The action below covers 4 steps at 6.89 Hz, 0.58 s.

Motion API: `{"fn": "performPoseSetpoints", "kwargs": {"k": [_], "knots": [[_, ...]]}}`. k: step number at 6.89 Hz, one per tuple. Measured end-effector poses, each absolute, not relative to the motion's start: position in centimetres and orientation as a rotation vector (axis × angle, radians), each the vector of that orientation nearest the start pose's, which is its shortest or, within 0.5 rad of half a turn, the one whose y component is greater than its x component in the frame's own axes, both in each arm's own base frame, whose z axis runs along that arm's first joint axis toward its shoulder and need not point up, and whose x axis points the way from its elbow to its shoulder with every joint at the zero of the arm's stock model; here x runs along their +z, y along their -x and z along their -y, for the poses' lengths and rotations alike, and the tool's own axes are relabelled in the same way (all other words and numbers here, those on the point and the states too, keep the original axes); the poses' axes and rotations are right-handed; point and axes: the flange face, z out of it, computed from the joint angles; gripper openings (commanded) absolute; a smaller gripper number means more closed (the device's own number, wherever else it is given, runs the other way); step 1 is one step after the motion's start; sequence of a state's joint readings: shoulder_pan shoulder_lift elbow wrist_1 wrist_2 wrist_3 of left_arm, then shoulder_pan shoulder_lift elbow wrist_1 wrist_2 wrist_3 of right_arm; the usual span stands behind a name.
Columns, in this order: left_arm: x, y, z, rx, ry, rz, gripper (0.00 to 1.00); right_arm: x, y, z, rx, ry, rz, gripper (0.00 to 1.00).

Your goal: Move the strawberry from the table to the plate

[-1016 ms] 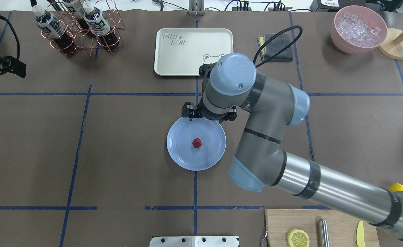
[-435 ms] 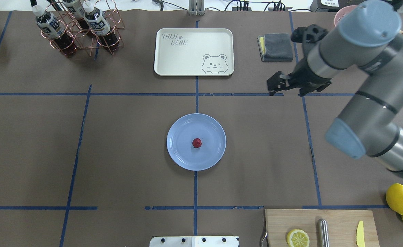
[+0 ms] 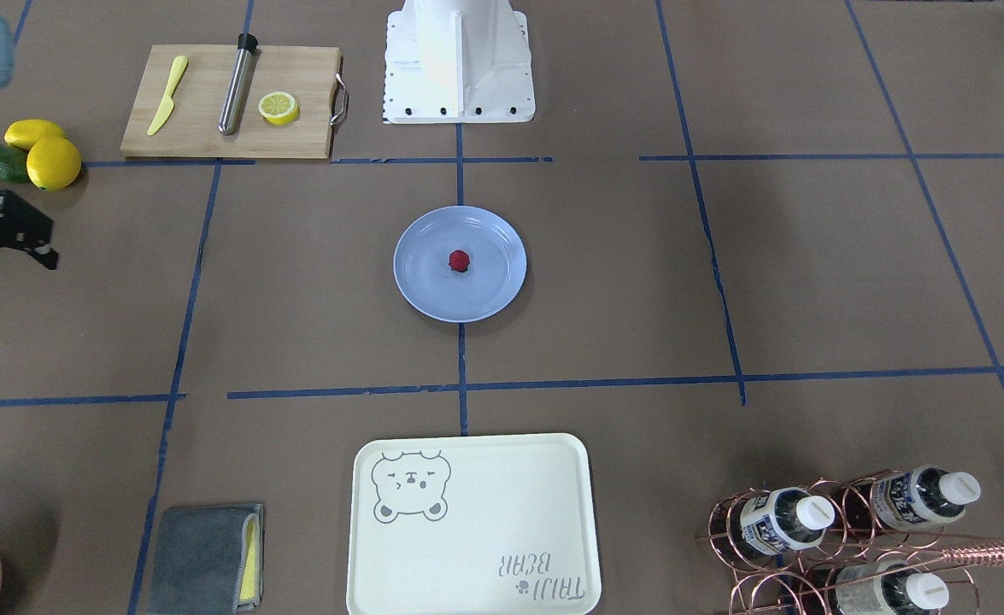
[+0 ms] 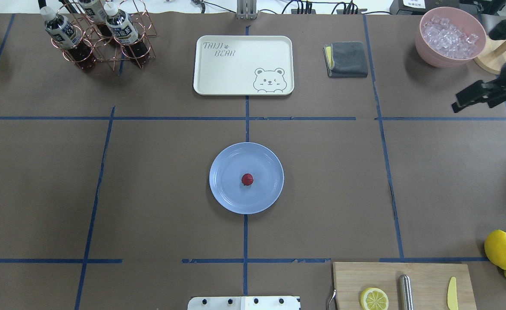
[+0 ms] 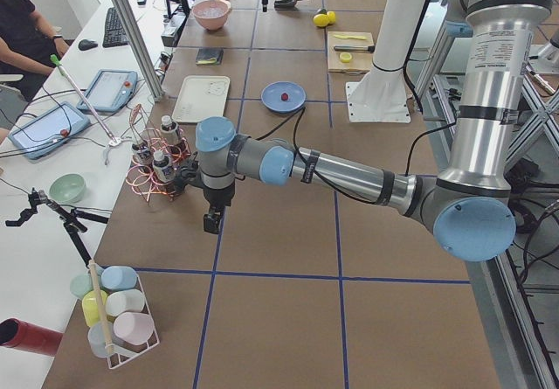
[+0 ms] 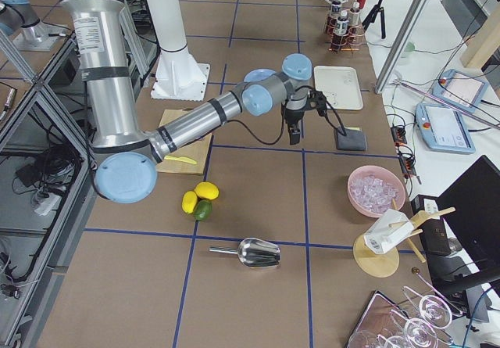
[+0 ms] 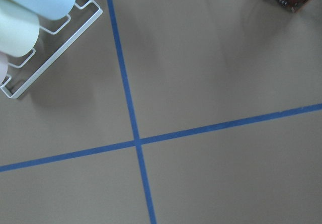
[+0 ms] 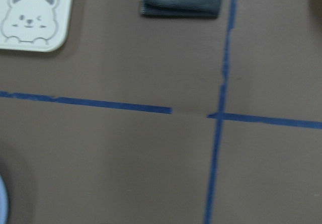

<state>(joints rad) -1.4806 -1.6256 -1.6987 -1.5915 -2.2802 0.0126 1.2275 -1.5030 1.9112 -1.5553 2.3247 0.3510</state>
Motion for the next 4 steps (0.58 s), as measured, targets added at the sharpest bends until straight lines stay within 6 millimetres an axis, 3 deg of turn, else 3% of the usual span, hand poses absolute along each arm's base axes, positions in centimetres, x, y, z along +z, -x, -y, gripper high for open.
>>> {"fn": "performPoseSetpoints", "kwargs": {"k": [2, 4], "knots": [[57.9, 2.6, 52.0, 0.174, -0.163, -0.723, 1.0, 57.0, 2.0, 46.6, -0.208, -0.095, 0.803, 1.0], [58.1, 2.8, 51.8, 0.173, -0.163, -0.723, 1.0, 64.3, -3.9, 44.2, -0.222, -0.083, 0.792, 1.0]]}}
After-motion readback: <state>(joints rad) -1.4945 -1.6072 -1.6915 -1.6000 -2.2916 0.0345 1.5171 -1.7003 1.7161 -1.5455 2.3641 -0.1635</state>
